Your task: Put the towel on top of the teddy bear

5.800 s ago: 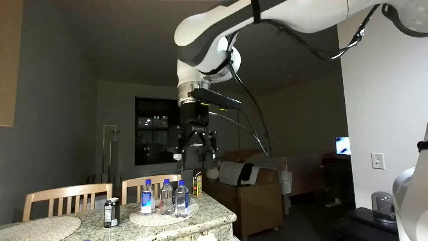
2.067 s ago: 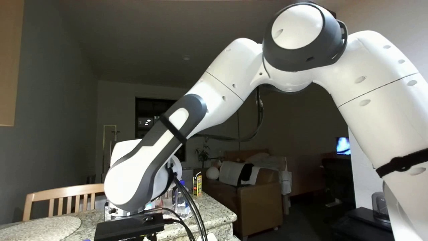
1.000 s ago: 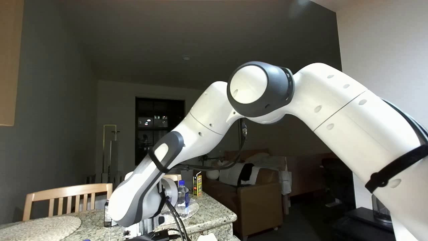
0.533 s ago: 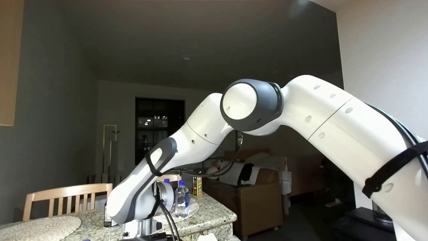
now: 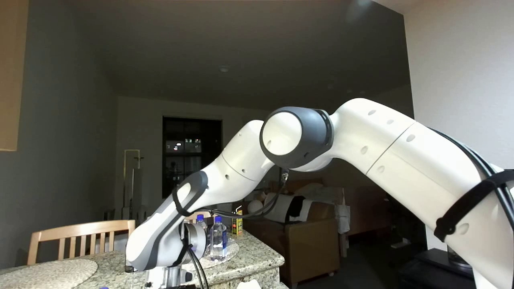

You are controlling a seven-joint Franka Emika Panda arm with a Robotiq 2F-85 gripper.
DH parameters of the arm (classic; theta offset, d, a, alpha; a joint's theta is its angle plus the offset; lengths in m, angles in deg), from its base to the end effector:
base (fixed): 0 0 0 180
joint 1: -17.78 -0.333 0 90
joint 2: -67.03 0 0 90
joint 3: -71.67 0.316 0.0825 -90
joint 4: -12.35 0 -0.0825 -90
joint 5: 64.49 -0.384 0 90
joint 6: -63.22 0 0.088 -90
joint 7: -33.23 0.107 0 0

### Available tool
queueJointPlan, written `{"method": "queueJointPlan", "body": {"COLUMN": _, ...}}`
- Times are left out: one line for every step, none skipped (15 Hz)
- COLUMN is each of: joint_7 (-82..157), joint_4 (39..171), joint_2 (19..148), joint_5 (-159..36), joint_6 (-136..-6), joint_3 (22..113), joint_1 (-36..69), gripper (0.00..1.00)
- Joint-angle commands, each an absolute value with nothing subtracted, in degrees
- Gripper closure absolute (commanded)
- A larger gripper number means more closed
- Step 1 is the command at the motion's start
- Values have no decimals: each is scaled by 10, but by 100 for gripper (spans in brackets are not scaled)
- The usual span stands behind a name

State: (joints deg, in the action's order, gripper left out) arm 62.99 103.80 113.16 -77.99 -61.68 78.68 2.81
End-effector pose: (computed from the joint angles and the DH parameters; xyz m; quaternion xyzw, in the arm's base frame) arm 0.6205 0.2508 0.1457 -0.9724 0.1572 0.1562 0.0731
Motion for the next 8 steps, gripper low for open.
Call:
{"method": "queueJointPlan", "body": {"joint_7": 613, "joint_4": 1017, "joint_2": 1135, "joint_5": -779, "joint_6": -582, "joint_3": 779, "joint_1": 31, "gripper": 0}}
{"method": "queueJointPlan", "body": {"joint_7": 610, "joint_4": 1013, "joint_2": 1138, "joint_5": -780, "joint_6": -577, "joint_3": 779, "joint_1": 32, "gripper": 0}}
{"method": "queueJointPlan", "body": {"joint_7": 604, "joint_4": 1009, "joint_2": 1142, "joint_5": -782, "joint_6": -579, "joint_3": 780, "joint_1": 33, "gripper": 0}}
{"method": "queueJointPlan", "body": {"joint_7": 599, "joint_4": 1005, "joint_2": 1146, "joint_5": -782, "joint_6": -581, "joint_3": 781, "joint_1": 33, "gripper": 0}}
{"method": "queueJointPlan", "body": {"joint_7": 593, "joint_4": 1001, "joint_2": 1151, "joint_5": -786, "joint_6": -584, "joint_3": 784, "joint_1": 35, "gripper": 0}}
{"method": "queueJointPlan", "body": {"joint_7": 587, "joint_4": 999, "joint_2": 1155, "joint_5": -787, "joint_6": -586, "joint_3": 784, "joint_1": 37, "gripper": 0}}
{"method": "queueJointPlan", "body": {"joint_7": 580, "joint_4": 998, "joint_2": 1158, "joint_5": -789, "joint_6": -589, "joint_3": 785, "joint_1": 40, "gripper": 0}}
{"method": "queueJointPlan", "body": {"joint_7": 575, "joint_4": 995, "joint_2": 1162, "joint_5": -790, "joint_6": -589, "joint_3": 786, "joint_1": 42, "gripper": 0}}
